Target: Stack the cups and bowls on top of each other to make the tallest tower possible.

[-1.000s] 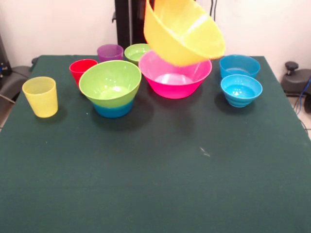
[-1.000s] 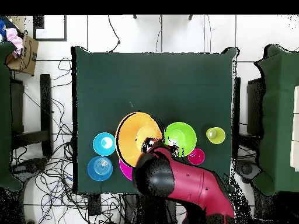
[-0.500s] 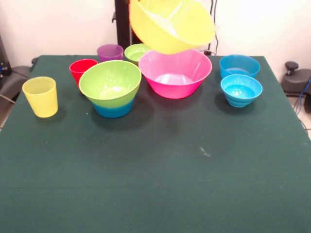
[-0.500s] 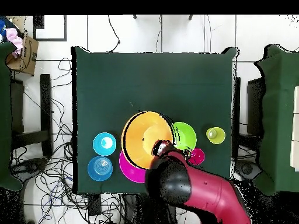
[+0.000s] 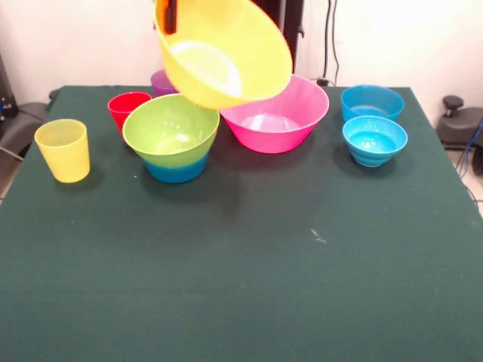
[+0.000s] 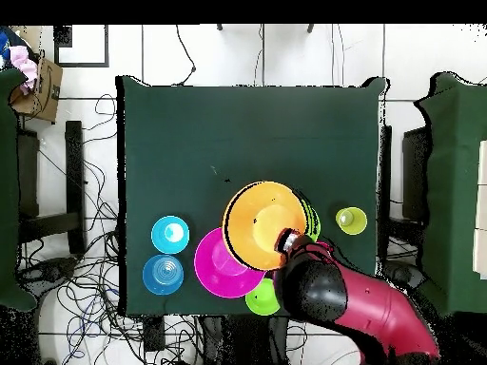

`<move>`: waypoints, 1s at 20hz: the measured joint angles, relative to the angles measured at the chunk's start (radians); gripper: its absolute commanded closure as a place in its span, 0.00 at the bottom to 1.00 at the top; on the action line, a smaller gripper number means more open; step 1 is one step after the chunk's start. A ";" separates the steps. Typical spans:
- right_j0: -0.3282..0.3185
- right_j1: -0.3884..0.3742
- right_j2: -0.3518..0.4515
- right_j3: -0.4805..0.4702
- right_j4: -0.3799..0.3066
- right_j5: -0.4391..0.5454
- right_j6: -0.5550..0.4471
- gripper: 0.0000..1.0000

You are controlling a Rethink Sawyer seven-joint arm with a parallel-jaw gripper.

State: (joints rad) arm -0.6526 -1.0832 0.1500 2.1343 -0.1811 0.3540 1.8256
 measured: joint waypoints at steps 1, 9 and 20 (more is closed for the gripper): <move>-0.004 0.006 0.002 0.000 -0.006 -0.005 0.000 1.00; -0.038 0.129 0.019 -0.001 -0.145 -0.100 0.000 1.00; -0.051 0.219 0.044 -0.001 -0.213 -0.147 0.000 1.00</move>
State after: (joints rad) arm -0.7035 -0.8644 0.1945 2.1331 -0.3944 0.2068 1.8256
